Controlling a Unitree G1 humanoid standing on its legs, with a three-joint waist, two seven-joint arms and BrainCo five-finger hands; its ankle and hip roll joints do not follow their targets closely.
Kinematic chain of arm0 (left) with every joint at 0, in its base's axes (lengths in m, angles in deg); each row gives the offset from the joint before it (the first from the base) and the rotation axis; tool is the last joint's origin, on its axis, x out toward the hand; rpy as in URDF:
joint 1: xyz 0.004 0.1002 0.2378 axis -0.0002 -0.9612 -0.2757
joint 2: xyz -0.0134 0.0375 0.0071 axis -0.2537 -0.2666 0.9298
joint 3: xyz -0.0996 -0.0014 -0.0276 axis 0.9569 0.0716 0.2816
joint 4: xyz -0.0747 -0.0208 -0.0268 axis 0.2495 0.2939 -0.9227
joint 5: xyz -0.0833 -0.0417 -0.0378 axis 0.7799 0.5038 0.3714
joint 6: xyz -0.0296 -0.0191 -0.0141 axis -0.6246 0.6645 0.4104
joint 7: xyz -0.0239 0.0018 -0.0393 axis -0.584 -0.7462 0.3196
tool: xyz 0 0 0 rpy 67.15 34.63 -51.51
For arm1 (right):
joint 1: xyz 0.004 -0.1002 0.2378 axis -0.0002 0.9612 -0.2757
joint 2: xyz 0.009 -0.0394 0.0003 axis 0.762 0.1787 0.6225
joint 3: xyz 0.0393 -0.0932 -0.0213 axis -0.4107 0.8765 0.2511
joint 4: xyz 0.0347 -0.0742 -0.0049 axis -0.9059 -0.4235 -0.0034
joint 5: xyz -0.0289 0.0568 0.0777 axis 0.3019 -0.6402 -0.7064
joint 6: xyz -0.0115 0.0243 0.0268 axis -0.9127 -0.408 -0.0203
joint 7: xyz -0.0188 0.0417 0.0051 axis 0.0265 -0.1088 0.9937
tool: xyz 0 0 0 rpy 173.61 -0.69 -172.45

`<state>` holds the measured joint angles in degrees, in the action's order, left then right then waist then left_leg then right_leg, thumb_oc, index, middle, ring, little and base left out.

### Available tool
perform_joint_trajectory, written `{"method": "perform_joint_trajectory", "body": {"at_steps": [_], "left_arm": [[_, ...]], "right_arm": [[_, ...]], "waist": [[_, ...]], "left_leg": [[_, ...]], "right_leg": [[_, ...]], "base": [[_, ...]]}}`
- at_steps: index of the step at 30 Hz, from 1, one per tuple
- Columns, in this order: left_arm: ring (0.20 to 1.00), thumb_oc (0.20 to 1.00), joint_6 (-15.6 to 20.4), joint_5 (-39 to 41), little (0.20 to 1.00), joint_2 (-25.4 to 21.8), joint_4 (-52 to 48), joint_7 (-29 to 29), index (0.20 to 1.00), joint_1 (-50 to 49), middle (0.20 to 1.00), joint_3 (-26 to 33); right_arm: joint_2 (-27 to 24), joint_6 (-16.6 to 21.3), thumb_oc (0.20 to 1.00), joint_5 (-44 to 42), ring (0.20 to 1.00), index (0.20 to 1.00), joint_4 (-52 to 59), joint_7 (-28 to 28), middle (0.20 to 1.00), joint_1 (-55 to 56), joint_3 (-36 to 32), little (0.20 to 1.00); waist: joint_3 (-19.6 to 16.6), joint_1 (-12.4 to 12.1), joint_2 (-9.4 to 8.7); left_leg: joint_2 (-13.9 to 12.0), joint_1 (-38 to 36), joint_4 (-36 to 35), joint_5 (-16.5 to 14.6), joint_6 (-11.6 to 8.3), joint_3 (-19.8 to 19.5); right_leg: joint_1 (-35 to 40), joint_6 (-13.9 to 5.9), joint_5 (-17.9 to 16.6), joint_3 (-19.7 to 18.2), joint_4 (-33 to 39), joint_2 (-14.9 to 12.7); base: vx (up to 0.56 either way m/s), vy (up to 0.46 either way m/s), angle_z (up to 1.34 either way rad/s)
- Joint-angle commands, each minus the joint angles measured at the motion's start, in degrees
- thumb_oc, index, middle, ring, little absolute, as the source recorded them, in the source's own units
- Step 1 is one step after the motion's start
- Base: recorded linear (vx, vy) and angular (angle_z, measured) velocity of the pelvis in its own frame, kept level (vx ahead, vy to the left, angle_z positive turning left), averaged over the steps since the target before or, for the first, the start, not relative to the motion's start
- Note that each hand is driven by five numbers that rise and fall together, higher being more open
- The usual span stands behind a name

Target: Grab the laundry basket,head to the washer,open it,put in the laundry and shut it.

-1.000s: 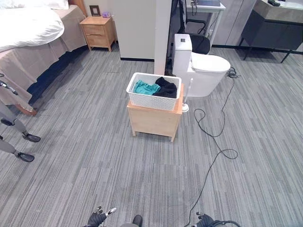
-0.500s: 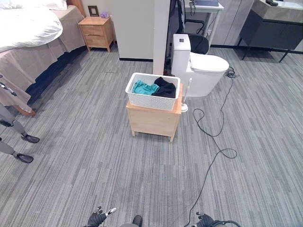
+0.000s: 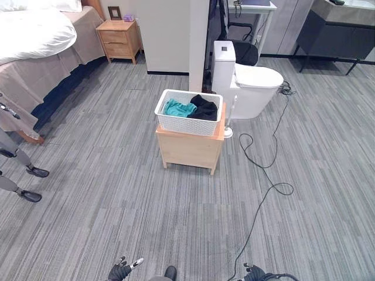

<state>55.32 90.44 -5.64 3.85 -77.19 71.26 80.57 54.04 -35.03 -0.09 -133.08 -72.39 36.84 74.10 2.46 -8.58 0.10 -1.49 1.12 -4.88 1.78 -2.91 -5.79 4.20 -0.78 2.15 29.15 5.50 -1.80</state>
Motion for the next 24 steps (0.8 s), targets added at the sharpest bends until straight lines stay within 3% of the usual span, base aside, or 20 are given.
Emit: {"method": "perform_joint_trajectory", "body": {"at_steps": [1,4,5,7,8,9,10,12,16,19,21,23,24], "left_arm": [[1.0,1.0,1.79,1.72,1.0,-0.83,3.58,1.12,1.0,3.75,1.0,0.09],[1.0,1.0,1.78,2.24,1.0,-0.94,3.36,1.15,1.0,3.85,1.0,0.26],[1.0,1.0,1.88,3.0,1.0,-0.93,3.17,1.02,1.0,3.73,1.0,0.54],[1.0,1.0,1.91,4.01,1.0,-0.92,2.49,1.24,1.0,4.42,1.0,0.46],[1.0,1.0,2.0,4.62,1.0,-0.83,2.24,1.16,1.0,4.49,1.0,0.56],[1.0,1.0,2.03,5.29,1.0,-0.52,2.07,1.26,1.0,4.5,1.0,0.74],[1.0,1.0,2.03,5.29,1.0,-0.52,2.07,1.26,1.0,4.5,1.0,0.75],[1.0,1.0,1.86,5.56,1.0,-0.61,1.69,1.13,1.0,3.9,1.0,1.23],[1.0,1.0,1.9,5.68,1.0,-1.5,2.0,1.03,1.0,3.86,1.0,1.82],[1.0,1.0,1.56,5.79,1.0,-2.59,3.06,0.95,1.0,3.66,1.0,2.94],[1.0,1.0,1.53,5.81,1.0,-3.85,3.19,0.65,1.0,3.94,1.0,3.17],[1.0,1.0,1.56,5.59,1.0,-4.62,3.18,0.68,1.0,4.17,1.0,3.0],[1.0,1.0,1.61,5.4,1.0,-4.85,2.72,0.68,1.0,4.22,1.0,2.64]], "right_arm": [[-1.15,-0.18,1.0,-1.43,1.0,1.0,-1.44,0.33,1.0,-0.84,0.51,1.0],[-1.16,-0.06,1.0,-2.0,1.0,1.0,-1.68,0.56,1.0,-1.19,0.41,1.0],[-1.06,0.25,1.0,-2.55,1.0,1.0,-1.64,0.63,1.0,-1.68,0.58,1.0],[-1.57,0.41,1.0,-2.94,1.0,1.0,-1.04,0.99,1.0,-2.6,0.91,1.0],[-1.87,0.54,1.0,-3.42,1.0,1.0,-0.64,1.15,1.0,-3.06,1.14,1.0],[-2.17,0.59,1.0,-4.36,1.0,1.0,-0.26,1.35,1.0,-3.77,0.93,1.0],[-2.16,0.59,1.0,-4.37,1.0,1.0,-0.26,1.35,1.0,-3.77,0.93,1.0],[-2.32,0.54,1.0,-4.94,1.0,1.0,-0.02,1.49,1.0,-4.05,0.61,1.0],[-2.04,1.29,1.0,-6.28,1.0,1.0,1.16,1.73,1.0,-4.75,0.43,1.0],[-0.92,1.3,1.0,-6.49,1.0,1.0,0.85,1.63,1.0,-4.81,0.07,1.0],[0.06,1.49,1.0,-6.91,1.0,1.0,0.38,1.19,1.0,-4.7,-0.08,1.0],[0.77,1.65,1.0,-7.36,1.0,1.0,0.38,0.95,1.0,-4.32,-0.58,1.0],[1.0,1.7,1.0,-7.43,1.0,1.0,0.51,0.74,1.0,-4.35,-0.67,1.0]], "waist": [[0.04,-1.17,-2.22],[1.08,-1.63,-2.72],[2.58,-2.28,-3.32],[5.42,-3.09,-3.47],[6.34,-3.66,-3.28],[7.03,-3.42,-3.56],[7.0,-3.44,-3.57],[6.79,-3.86,-4.51],[6.33,-4.92,-5.79],[5.46,-5.9,-7.31],[5.59,-6.75,-9.03],[5.44,-6.77,-10.01],[5.38,-6.41,-10.35]], "left_leg": [[-3.1,2.23,0.36,1.2,-1.33,0.82],[-3.69,3.85,4.31,0.16,-1.71,0.45],[-3.91,6.34,10.13,-0.69,-2.44,0.65],[-3.01,13.07,21.28,3.0,-3.85,-0.07],[-3.06,14.6,25.6,2.95,-4.36,-0.01],[-4.14,17.43,28.05,3.35,-3.65,2.92],[-4.16,17.48,28.08,3.33,-3.65,2.95],[-5.61,19.3,22.16,1.79,-2.79,6.95],[-5.59,21.39,7.65,5.45,-2.39,7.78],[-4.98,21.27,8.39,6.31,-1.57,8.1],[-3.26,23.1,14.3,4.19,-0.45,7.77],[-1.48,21.54,16.27,1.39,1.27,8.78],[-0.31,20.5,16.52,-0.15,2.36,9.16]], "right_leg": [[1.28,-2.5,4.01,-3.13,-0.5,-3.57],[1.17,-1.75,4.4,-3.99,-0.66,-2.99],[1.44,-0.78,5.08,-4.63,-0.66,-2.19],[1.59,0.32,5.1,-4.38,-0.59,-1.62],[2.29,0.63,6.06,-4.86,-0.5,-0.8],[2.33,0.6,6.65,-4.05,-0.5,-0.34],[2.28,0.6,6.65,-4.08,-0.5,-0.33],[2.37,0.33,7.71,-4.0,-0.5,-0.31],[3.49,-0.04,10.23,-4.33,-0.5,1.78],[4.88,-0.5,11.74,-5.22,-3.24,2.06],[4.79,-0.97,12.93,-5.44,-8.29,0.92],[3.78,-3.29,12.2,-5.36,-14.33,-1.23],[2.11,-5.07,10.13,-5.3,-19.18,-2.97]], "base": [[0.03,-0.168,0.01],[0.0,-0.123,0.01],[-0.03,-0.152,-0.01],[-0.04,-0.174,0.14],[0.07,-0.151,0.25],[0.11,-0.11,0.04],[0.13,-0.053,-0.06],[0.2,0.01,0.06],[0.3,0.074,0.17],[0.41,0.168,-0.17],[0.43,0.225,-0.42],[0.44,0.297,-0.31],[0.42,0.368,-0.11]]}}
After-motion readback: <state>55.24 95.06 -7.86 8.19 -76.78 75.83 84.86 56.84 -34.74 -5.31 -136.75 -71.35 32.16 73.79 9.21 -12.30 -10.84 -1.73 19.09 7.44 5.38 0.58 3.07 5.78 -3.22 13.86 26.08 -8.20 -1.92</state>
